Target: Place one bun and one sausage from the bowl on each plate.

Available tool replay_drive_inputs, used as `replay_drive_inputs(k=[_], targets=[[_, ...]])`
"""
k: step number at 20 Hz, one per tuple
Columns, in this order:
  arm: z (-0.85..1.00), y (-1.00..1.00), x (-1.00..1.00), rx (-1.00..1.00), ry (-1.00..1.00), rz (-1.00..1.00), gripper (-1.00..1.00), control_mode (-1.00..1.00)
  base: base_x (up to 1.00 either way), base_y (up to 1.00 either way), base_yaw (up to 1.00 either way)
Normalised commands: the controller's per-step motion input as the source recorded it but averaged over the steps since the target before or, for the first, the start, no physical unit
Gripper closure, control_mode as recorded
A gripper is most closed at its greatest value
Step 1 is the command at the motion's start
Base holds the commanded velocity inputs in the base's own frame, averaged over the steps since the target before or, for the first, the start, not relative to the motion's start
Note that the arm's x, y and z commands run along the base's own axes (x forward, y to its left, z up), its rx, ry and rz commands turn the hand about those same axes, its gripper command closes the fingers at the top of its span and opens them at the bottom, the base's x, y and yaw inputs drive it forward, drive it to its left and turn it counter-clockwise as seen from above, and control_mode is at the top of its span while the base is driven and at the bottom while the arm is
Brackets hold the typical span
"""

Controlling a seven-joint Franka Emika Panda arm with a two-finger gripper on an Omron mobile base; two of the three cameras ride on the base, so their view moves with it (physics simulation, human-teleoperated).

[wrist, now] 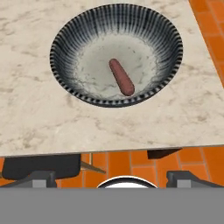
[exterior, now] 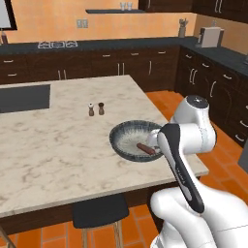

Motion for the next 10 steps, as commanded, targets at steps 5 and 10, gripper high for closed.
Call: replay_drive_inputs(k=[5,10], targets=[[0.00,-0.02,0.38,0.00,0.00,0.00,-1.00,-1.00,0.33,-0.06,0.00],[-0.01,-0.03,1.00,0.00,0.10,0.00,-1.00,-1.00,0.00,0.00,0.00]])
